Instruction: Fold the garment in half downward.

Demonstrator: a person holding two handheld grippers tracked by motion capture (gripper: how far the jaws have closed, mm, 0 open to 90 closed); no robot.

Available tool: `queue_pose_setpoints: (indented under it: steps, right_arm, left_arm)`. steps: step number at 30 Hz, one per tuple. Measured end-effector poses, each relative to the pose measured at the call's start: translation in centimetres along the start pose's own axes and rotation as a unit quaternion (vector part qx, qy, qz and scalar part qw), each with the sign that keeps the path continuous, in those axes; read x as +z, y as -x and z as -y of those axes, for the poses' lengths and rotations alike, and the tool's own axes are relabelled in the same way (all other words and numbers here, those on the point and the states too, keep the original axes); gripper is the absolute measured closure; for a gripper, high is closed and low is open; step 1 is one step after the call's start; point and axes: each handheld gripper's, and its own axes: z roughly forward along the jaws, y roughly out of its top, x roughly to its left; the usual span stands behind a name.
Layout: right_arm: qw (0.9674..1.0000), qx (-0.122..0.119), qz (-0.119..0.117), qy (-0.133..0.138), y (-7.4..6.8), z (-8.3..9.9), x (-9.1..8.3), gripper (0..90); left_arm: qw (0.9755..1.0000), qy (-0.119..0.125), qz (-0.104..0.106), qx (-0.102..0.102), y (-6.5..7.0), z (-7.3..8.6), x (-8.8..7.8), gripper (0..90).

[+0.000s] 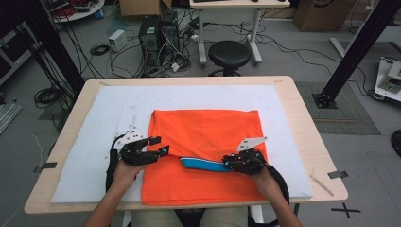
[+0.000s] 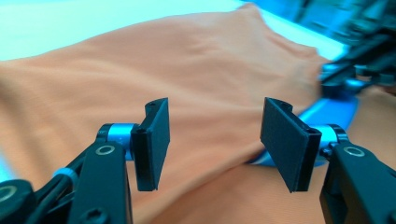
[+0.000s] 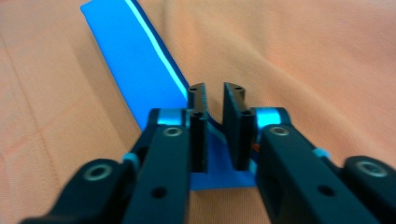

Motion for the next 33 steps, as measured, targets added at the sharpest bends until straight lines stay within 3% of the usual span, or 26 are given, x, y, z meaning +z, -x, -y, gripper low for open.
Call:
queue_pose_setpoints:
  steps: [2, 4, 7, 9, 11, 16, 19, 24, 28, 33]
  right_arm:
    - [0.9992, 0.016, 0.027, 0.026, 0.2, 0.1, -1.0, 64.2]
    - [0.9952, 0.04, 0.065, 0.062, 0.7, 0.5, -2.5, 61.2]
    - [0.983, 0.069, 0.144, 0.091, 1.9, 1.6, -4.5, 58.8]
    - [0.975, 0.091, 0.185, 0.083, 2.9, 2.5, -5.4, 59.2]
    - [0.9704, 0.107, 0.205, 0.071, 3.7, 3.4, -5.7, 59.3]
    - [0.9685, 0.13, 0.209, 0.037, 4.7, 4.3, -4.9, 58.8]
    - [0.9676, 0.121, 0.221, 0.02, 4.7, 4.1, -4.2, 60.3]
    - [0.9663, 0.113, 0.231, -0.004, 4.6, 3.9, -3.7, 71.2]
    - [0.968, 0.11, 0.225, -0.009, 4.5, 3.8, -3.7, 79.6]
    - [0.9705, 0.102, 0.218, -0.01, 4.6, 3.8, -3.7, 82.8]
  left_arm:
    - [0.9997, -0.004, -0.022, -0.005, -0.3, 0.3, -0.2, 41.7]
    - [0.9991, -0.008, -0.041, -0.01, -0.6, 0.5, -0.4, 41.7]
    - [0.9979, -0.016, -0.061, -0.017, -1.2, 0.8, -0.5, 41.7]
    - [0.9972, -0.023, -0.067, -0.024, -1.3, 1.0, -0.3, 41.8]
    - [0.9967, -0.03, -0.07, -0.028, -1.4, 1.2, -0.1, 42.2]
    - [0.9951, -0.049, -0.08, -0.029, -1.4, 1.3, 0.2, 44.8]
    - [0.9937, -0.067, -0.087, -0.023, -1.2, 1.2, 0.5, 52.7]
    - [0.9895, -0.092, -0.111, 0.007, -0.5, 1.2, 1.1, 64.5]
    - [0.9855, -0.103, -0.132, 0.028, 0.0, 1.2, 1.4, 74.7]
    - [0.9838, -0.103, -0.141, 0.04, 0.3, 1.3, 1.4, 84.2]
